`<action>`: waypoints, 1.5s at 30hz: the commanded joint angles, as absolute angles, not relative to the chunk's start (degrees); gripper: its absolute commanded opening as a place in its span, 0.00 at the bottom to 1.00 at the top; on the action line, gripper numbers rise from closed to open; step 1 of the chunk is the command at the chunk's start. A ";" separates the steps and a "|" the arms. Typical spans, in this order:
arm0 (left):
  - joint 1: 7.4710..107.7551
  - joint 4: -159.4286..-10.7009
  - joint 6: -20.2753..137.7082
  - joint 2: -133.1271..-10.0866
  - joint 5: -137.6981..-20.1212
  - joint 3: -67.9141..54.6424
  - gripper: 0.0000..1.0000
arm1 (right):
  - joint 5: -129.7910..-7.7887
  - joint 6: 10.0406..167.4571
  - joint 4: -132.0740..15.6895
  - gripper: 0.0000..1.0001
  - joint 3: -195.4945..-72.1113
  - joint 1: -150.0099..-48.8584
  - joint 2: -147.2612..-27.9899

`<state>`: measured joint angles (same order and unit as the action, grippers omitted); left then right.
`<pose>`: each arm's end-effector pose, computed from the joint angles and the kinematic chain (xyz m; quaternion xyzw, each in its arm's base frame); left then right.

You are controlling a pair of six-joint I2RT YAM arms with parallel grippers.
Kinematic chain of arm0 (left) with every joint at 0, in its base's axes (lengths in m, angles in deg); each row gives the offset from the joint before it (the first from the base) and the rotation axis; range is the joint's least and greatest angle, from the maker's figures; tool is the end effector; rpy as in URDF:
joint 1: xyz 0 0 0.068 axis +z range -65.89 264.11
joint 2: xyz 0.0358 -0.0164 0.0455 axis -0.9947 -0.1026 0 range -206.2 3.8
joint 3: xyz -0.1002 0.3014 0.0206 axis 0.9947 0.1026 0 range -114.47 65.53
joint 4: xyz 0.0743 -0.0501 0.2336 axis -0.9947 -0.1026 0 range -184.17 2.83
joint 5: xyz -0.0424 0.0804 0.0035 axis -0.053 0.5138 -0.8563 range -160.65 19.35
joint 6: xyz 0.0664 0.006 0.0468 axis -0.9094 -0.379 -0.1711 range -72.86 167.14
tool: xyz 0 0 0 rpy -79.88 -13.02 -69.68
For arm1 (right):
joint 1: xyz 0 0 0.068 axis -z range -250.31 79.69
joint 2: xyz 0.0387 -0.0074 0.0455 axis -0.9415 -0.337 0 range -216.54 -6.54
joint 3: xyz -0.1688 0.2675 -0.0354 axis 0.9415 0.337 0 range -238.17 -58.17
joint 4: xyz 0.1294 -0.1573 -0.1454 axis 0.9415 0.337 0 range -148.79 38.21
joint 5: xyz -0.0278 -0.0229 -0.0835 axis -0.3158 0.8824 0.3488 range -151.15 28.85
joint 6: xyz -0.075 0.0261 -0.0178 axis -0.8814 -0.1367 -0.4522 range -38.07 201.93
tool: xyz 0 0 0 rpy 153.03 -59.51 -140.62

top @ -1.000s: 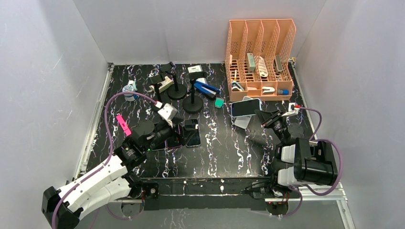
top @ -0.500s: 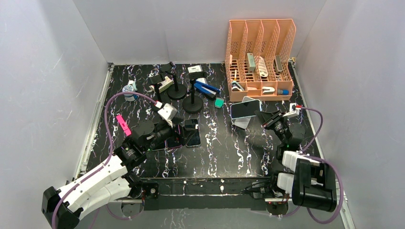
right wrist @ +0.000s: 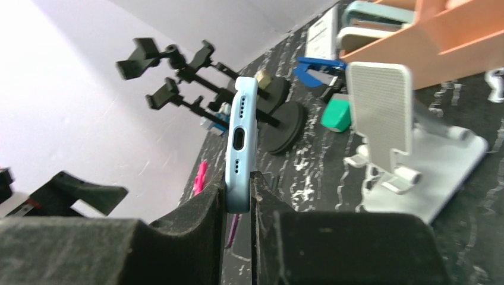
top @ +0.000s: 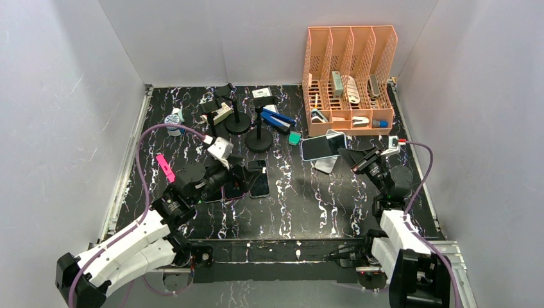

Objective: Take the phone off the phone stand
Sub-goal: Remove the phone from the phone stand, then place the phone at the center of the board.

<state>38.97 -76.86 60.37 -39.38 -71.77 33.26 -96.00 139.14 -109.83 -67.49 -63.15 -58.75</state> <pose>0.1247 -0.1273 0.3396 0.2020 0.6815 -0.3491 0.6107 0.1754 0.0187 0.2633 0.1414 0.6495 0.4827 0.5703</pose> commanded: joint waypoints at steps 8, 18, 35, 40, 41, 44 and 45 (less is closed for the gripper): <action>38.78 -69.76 75.87 -33.92 -61.34 35.58 0.80 | -92.21 147.15 -107.31 0.01 -72.61 -76.12 -48.48; 38.80 -68.83 96.87 -34.49 -68.85 34.33 0.80 | -89.00 157.61 -115.18 0.01 -70.95 -81.94 -47.55; 38.81 -57.73 105.30 -41.16 -80.42 35.01 0.79 | -82.31 162.05 -126.71 0.01 -72.01 -92.32 -52.78; 38.70 -57.48 105.01 -42.59 -81.54 34.51 0.78 | -81.45 161.87 -128.54 0.01 -72.87 -94.58 -54.69; 38.73 -57.44 104.93 -42.68 -81.45 34.43 0.78 | -81.21 161.88 -129.10 0.01 -72.92 -95.06 -55.11; 38.72 -57.41 104.59 -42.86 -81.34 34.51 0.77 | -80.53 161.91 -130.55 0.01 -72.97 -96.38 -55.95; 38.72 -57.46 104.47 -42.77 -81.29 34.58 0.77 | -80.34 161.91 -130.78 0.01 -73.09 -96.77 -56.14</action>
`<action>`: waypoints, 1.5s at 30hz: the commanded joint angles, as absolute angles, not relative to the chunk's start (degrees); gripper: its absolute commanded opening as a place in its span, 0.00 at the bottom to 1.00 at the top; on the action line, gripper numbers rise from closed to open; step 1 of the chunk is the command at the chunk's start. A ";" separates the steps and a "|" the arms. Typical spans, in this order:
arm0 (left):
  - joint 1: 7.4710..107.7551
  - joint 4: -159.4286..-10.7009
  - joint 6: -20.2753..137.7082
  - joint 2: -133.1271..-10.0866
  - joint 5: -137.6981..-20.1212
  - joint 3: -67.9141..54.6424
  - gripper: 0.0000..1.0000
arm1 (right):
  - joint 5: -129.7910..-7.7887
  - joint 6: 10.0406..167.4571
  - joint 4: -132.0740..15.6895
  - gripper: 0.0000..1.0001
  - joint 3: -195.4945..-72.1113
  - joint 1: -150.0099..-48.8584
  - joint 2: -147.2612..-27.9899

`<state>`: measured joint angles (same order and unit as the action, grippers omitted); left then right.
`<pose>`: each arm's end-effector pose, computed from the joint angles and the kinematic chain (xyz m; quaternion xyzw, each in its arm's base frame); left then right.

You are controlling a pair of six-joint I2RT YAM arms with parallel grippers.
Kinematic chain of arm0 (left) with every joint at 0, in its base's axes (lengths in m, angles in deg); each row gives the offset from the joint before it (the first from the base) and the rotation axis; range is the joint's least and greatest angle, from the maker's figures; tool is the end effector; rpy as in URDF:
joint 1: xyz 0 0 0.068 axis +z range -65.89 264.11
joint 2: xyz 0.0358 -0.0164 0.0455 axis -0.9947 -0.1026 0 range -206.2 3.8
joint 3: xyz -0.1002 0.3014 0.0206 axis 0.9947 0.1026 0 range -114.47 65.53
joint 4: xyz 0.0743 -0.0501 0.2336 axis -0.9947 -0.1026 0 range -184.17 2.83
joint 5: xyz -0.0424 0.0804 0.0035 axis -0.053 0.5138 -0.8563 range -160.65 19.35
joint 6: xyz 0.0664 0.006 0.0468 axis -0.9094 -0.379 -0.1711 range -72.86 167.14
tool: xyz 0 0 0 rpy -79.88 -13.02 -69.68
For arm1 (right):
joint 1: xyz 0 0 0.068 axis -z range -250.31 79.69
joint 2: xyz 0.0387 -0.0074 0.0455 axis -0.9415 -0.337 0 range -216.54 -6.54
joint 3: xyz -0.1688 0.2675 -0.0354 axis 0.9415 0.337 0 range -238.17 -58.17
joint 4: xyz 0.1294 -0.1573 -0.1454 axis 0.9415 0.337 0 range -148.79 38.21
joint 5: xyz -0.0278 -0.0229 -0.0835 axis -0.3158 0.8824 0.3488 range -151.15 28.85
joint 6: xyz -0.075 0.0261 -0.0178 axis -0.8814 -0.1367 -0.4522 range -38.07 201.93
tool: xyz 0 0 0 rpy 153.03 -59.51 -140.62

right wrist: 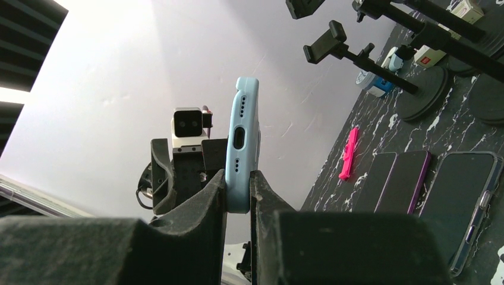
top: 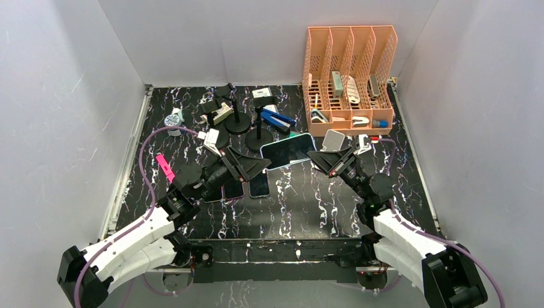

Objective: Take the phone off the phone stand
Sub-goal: Place the phone at the center of the board.

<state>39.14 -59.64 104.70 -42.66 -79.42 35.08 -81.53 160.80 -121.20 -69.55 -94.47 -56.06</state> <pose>0.1249 -0.1400 0.3610 -0.0103 0.6334 -0.6327 0.4454 0.1417 0.0906 0.3109 0.1134 0.5426 0.7069 0.4393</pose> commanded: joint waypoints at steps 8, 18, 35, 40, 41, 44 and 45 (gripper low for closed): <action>38.73 -62.27 101.92 -39.84 -79.36 33.66 0.77 | -79.25 160.33 -128.09 0.01 -73.84 -97.64 -53.17; 38.75 -58.45 102.29 -39.65 -81.28 33.94 0.77 | -80.52 161.33 -130.97 0.01 -74.40 -99.39 -55.25; 38.70 -52.01 104.46 -41.92 -83.91 33.74 0.31 | -83.23 161.83 -139.19 0.01 -75.71 -103.69 -62.09; 38.68 -52.01 103.97 -41.31 -83.83 33.98 0.06 | -83.76 161.50 -138.92 0.01 -75.70 -103.98 -61.97; 38.69 -52.01 103.91 -41.25 -83.71 34.05 0.02 | -83.96 161.38 -138.61 0.01 -75.70 -104.05 -61.86; 38.72 -52.14 103.59 -40.76 -83.30 34.25 0.00 | -84.39 160.65 -137.59 0.01 -75.64 -104.14 -61.28; 38.73 -52.23 103.42 -40.55 -83.08 34.32 0.00 | -84.54 160.34 -137.09 0.01 -75.61 -104.14 -60.97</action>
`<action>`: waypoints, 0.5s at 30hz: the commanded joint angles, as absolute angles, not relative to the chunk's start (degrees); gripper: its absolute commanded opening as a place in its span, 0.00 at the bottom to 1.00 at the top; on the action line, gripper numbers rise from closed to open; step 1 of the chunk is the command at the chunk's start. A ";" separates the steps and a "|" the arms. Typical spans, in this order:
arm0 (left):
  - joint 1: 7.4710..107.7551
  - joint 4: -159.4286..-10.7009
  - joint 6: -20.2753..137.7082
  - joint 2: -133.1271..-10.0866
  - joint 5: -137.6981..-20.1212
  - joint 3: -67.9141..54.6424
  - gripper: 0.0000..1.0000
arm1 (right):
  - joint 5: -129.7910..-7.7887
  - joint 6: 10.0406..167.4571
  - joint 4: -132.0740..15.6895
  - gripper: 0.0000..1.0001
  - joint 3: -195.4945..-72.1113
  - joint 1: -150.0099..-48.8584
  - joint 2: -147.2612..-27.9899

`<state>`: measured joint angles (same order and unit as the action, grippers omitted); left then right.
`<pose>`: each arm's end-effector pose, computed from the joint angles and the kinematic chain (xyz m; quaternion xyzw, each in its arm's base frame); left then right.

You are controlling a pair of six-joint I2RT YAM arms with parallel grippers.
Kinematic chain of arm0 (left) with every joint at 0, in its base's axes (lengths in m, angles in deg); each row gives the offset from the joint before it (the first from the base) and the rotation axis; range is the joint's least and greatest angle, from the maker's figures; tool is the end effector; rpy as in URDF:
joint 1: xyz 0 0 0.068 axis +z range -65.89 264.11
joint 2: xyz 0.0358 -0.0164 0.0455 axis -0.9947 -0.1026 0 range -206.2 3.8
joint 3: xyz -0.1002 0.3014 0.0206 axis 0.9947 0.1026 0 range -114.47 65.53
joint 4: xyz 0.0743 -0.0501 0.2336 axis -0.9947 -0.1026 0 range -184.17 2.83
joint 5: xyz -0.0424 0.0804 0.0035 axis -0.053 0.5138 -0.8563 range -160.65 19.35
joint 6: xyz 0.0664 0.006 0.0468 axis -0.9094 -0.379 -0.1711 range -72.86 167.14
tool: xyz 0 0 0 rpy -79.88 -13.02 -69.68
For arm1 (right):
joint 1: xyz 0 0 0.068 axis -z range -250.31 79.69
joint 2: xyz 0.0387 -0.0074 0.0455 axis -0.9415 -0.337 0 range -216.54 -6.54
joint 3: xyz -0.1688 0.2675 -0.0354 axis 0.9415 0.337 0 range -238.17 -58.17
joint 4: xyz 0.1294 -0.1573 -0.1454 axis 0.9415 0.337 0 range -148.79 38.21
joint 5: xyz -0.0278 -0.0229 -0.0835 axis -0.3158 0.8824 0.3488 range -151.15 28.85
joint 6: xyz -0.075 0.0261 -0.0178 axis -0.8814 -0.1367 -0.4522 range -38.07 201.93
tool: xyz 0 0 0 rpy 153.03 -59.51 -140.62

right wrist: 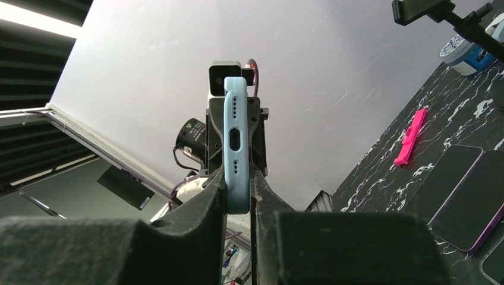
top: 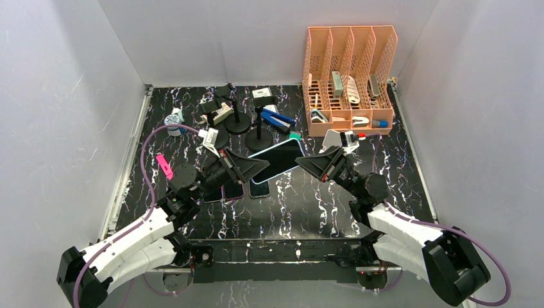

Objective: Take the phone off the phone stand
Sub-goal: Place the phone at the center of the board.

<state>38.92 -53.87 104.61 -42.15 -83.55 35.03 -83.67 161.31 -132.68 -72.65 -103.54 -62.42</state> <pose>0.1160 -0.1391 0.3765 0.0277 0.5914 -0.6684 0.4501 0.1336 0.1200 0.3365 0.0274 0.5011 0.7675 0.3988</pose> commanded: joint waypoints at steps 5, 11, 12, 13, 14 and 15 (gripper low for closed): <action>38.75 -54.34 102.44 -38.99 -82.17 34.57 0.00 | -85.62 157.97 -131.89 0.31 -75.33 -104.16 -57.95; 38.68 -64.26 97.06 -35.78 -84.37 31.64 0.00 | -91.62 146.60 -108.13 0.79 -81.68 -104.14 -49.94; 38.71 -66.20 95.71 -35.32 -85.38 30.91 0.00 | -92.58 143.72 -102.37 0.81 -83.86 -104.14 -48.80; 38.70 -68.16 94.31 -34.91 -86.88 30.00 0.00 | -93.14 140.29 -94.13 0.83 -86.14 -104.10 -47.72; 38.76 -70.28 92.83 -34.81 -88.63 28.95 0.00 | -93.48 136.88 -87.75 0.84 -88.76 -104.11 -46.84; 38.79 -72.37 91.07 -34.72 -90.62 27.76 0.00 | -93.66 133.41 -82.11 0.85 -92.37 -104.06 -46.24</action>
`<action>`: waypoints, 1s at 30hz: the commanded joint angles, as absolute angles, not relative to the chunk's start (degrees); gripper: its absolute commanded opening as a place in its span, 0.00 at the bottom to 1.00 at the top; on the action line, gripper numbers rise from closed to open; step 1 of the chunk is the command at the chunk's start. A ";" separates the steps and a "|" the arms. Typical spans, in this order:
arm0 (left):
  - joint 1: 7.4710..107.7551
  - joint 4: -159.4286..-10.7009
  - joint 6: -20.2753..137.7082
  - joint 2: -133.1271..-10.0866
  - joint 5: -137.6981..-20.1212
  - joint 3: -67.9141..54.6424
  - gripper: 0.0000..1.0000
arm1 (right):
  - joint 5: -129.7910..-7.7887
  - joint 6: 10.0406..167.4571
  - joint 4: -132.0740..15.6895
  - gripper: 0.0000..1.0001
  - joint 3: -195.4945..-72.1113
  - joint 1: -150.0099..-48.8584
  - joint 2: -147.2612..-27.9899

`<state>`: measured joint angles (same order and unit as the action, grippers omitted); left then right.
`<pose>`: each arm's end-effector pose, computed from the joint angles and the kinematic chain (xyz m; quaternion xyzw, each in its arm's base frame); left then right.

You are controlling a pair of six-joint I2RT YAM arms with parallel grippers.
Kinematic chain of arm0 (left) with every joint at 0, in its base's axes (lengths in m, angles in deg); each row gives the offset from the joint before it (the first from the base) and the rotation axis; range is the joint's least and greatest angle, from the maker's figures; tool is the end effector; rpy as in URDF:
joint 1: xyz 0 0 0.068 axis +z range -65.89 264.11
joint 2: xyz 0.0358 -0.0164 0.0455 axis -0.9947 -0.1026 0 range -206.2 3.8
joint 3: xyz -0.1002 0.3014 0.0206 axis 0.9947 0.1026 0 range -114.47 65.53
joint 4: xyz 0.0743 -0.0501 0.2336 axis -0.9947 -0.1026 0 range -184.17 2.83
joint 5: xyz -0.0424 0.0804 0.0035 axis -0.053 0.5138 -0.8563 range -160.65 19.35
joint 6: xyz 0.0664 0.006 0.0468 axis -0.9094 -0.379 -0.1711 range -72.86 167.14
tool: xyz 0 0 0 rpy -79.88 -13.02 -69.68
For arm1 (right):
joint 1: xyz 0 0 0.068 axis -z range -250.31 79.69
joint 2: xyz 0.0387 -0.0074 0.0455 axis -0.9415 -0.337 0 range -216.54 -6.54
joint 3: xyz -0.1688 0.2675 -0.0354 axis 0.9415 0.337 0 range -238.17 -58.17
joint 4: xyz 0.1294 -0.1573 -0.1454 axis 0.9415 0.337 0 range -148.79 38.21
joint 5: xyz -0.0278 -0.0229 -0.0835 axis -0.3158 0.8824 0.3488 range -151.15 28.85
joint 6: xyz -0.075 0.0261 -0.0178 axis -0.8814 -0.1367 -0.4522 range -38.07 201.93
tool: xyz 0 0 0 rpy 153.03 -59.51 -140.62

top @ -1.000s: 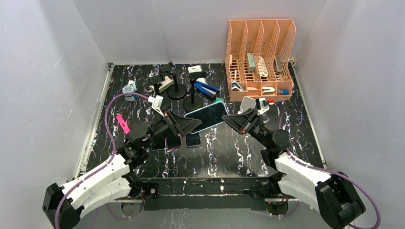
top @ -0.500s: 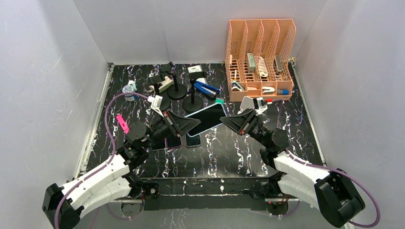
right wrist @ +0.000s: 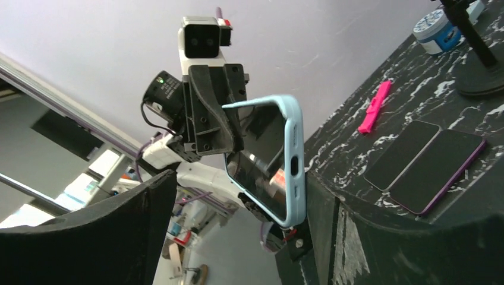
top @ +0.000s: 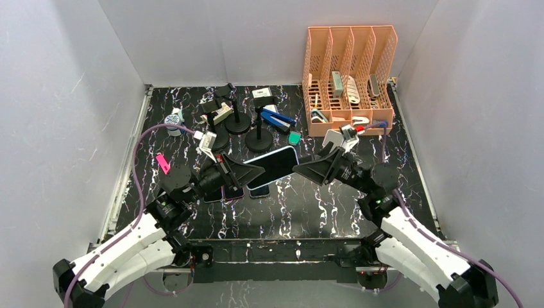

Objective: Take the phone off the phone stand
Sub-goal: Place the phone at the center of the board.

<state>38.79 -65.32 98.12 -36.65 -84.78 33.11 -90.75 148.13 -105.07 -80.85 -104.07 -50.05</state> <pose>0.1009 -0.1266 0.3761 0.0665 0.6162 -0.6325 0.4646 0.1102 0.1157 0.3589 -0.0632 0.5560 0.7138 0.4212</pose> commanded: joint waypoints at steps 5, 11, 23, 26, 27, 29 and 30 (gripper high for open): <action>38.79 -85.91 80.76 -36.27 -103.77 20.85 0.00 | -93.77 117.93 -59.38 0.87 -104.65 -104.10 -45.73; 38.63 -94.51 73.33 -37.73 -114.91 16.54 0.00 | -101.65 109.67 -49.28 0.87 -111.81 -104.12 -47.99; 38.52 -99.37 64.20 -44.69 -120.37 12.83 0.00 | -122.78 110.20 -53.07 0.84 -112.55 -104.27 -58.10; 38.48 -100.42 62.53 -45.94 -120.09 12.37 0.00 | -123.15 107.95 -50.35 0.84 -113.48 -104.57 -59.32; 38.44 -100.51 62.33 -46.08 -120.06 12.36 0.00 | -122.99 107.04 -49.02 0.84 -113.81 -104.75 -59.83; 38.41 -100.47 61.89 -46.37 -119.77 12.29 0.00 | -122.69 105.55 -47.05 0.84 -114.09 -105.14 -60.90; 38.45 -100.52 61.70 -46.58 -119.49 12.09 0.00 | -122.44 104.95 -46.27 0.84 -114.09 -105.53 -61.28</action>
